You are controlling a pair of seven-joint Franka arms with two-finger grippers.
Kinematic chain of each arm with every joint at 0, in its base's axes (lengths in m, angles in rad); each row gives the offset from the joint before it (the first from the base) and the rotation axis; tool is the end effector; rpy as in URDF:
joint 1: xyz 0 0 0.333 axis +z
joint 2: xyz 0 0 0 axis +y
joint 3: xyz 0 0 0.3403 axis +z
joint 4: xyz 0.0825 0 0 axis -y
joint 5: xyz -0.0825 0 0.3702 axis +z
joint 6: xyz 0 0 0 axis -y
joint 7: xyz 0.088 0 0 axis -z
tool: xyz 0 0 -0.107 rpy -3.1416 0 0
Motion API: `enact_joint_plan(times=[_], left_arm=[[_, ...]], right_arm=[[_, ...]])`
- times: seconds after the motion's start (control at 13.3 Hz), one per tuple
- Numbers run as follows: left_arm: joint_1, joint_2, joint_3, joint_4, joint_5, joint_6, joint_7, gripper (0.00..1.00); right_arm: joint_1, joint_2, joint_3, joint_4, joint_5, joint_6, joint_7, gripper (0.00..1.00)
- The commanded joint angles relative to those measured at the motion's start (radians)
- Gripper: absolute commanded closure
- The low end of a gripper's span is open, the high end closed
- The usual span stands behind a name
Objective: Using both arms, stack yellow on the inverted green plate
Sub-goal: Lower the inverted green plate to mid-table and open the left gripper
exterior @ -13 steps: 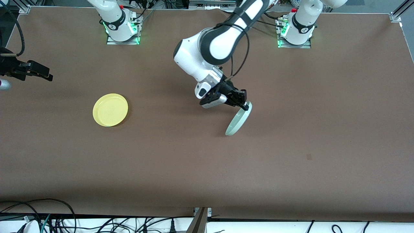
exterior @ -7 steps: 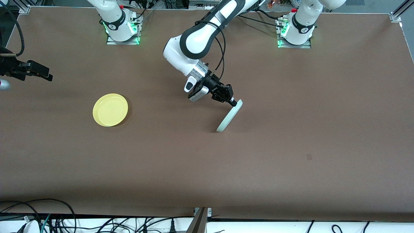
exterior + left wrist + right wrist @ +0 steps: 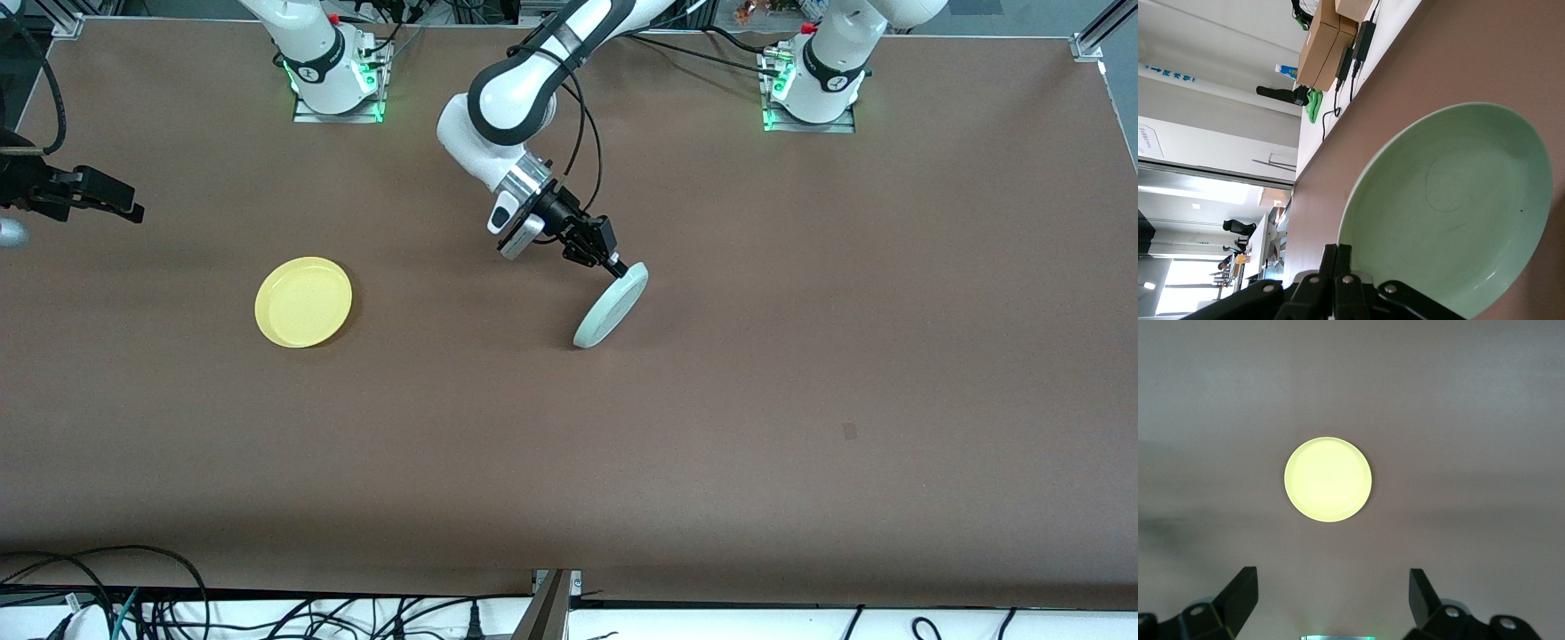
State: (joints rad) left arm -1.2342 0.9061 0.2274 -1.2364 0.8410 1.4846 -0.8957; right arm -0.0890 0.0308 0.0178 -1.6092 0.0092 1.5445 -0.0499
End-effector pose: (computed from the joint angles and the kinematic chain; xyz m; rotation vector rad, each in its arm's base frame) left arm 0.4100 -0.5766 0.2659 -1.9684 0.3625 -0.5647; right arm 0.5440 -0.0380 0.6124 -3.1224 0.0335 0.1480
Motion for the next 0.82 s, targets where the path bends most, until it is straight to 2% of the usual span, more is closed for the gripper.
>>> enact_joint_plan(times=[0.0, 0.75], left_arm=[[-0.040, 0.043, 0.018, 0.040, 0.026, -0.027, -0.035, 1.00], [-0.117, 0.073, 0.018, 0.041, 0.024, -0.024, -0.083, 1.00]], right_arm=[[-0.003, -0.009, -0.001, 0.005, 0.014, -0.014, 0.005, 0.00], [-0.003, -0.009, -0.001, 0.005, 0.014, -0.017, 0.005, 0.00]])
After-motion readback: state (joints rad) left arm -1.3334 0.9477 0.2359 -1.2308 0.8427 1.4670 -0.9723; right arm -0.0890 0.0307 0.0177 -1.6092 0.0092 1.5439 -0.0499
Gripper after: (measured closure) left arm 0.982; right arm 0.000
